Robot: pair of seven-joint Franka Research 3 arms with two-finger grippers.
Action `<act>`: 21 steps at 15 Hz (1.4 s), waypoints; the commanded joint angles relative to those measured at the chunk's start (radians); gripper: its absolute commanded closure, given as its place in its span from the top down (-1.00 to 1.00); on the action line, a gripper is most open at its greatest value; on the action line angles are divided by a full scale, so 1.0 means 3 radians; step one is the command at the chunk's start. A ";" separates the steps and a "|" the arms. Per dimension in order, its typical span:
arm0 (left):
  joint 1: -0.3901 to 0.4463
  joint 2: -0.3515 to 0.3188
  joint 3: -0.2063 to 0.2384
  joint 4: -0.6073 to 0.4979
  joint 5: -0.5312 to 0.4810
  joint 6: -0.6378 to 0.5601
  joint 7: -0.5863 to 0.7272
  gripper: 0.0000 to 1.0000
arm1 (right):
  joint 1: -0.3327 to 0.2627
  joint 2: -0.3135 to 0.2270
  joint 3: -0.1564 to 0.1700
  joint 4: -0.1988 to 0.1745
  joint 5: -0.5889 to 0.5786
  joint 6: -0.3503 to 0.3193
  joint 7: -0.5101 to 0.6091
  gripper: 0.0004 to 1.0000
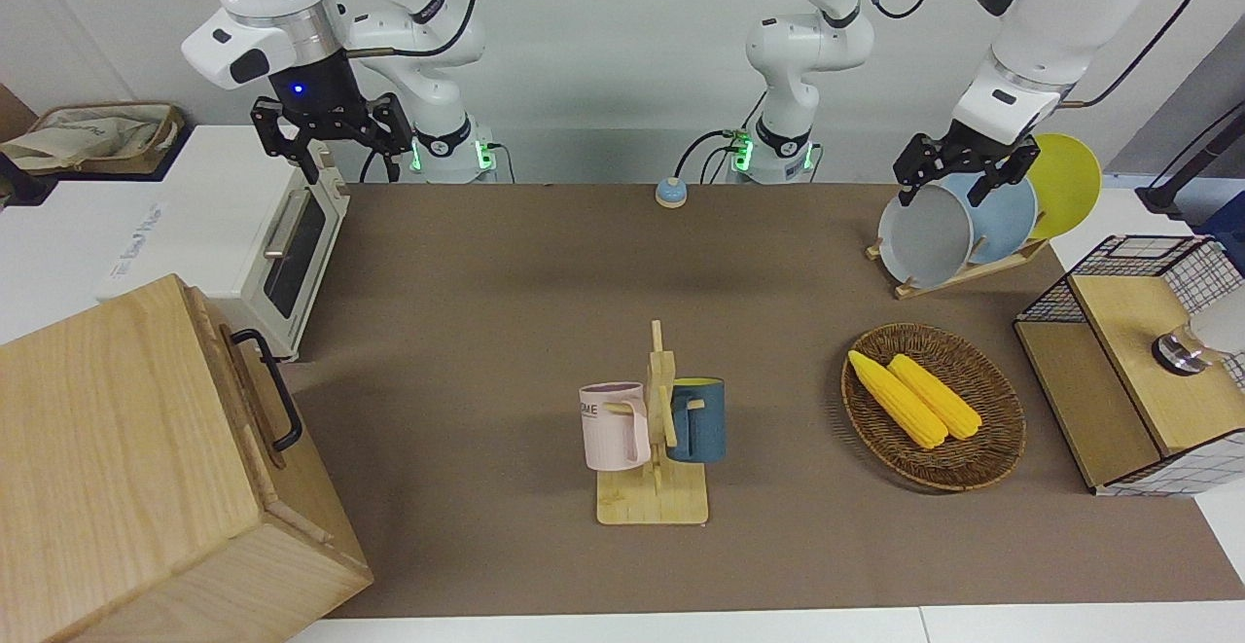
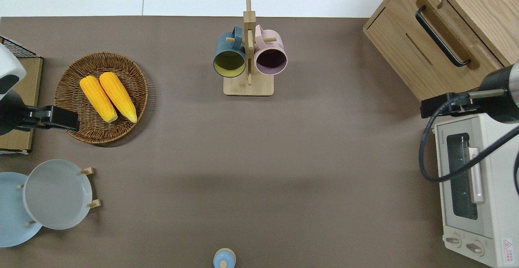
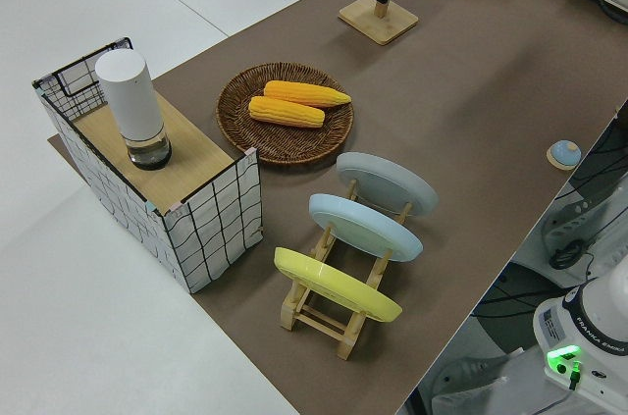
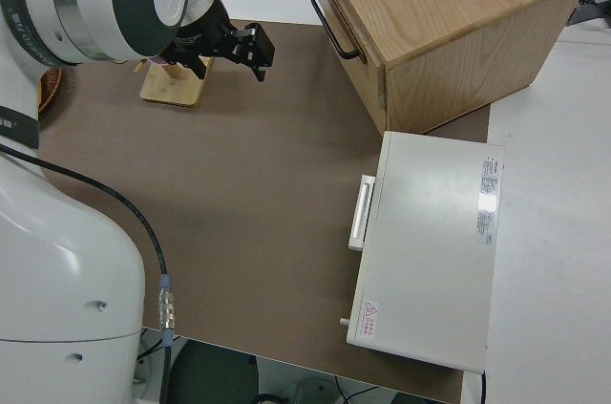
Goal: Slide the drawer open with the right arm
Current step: 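Reach the right gripper up to the black drawer handle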
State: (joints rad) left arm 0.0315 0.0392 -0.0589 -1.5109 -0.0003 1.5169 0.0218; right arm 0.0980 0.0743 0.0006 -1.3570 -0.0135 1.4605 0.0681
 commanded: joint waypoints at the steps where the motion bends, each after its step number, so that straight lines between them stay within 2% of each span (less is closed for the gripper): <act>1: 0.0018 0.0038 -0.0024 0.0082 0.0057 -0.0066 0.0030 0.99 | -0.0051 0.0008 0.0034 0.0024 -0.0021 -0.0026 -0.0053 0.98; 4: 0.0018 0.0038 -0.0024 0.0087 0.0057 -0.0066 0.0030 0.99 | -0.0040 0.0059 0.0029 0.0111 -0.0062 -0.0026 -0.0048 0.98; 8: 0.0018 0.0038 -0.0024 0.0082 0.0057 -0.0066 0.0030 0.99 | 0.0036 0.0146 0.0100 0.0172 -0.0450 0.0005 -0.0043 0.98; 11: 0.0018 0.0038 -0.0024 0.0082 0.0057 -0.0066 0.0030 0.99 | 0.0102 0.0177 0.0126 0.0172 -0.0716 0.0066 -0.0063 0.98; 18: 0.0018 0.0038 -0.0024 0.0082 0.0057 -0.0066 0.0030 0.99 | 0.0465 0.0340 0.0345 0.0147 -0.2019 0.0092 -0.0033 0.97; 21: 0.0018 0.0038 -0.0024 0.0087 0.0057 -0.0066 0.0030 0.99 | 0.0573 0.0463 0.0361 0.0131 -0.2408 0.0198 -0.0027 0.97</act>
State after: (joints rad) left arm 0.0315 0.0392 -0.0589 -1.5109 -0.0003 1.5169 0.0218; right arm 0.2494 0.1683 0.1073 -1.3315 -0.6329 1.4830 0.0681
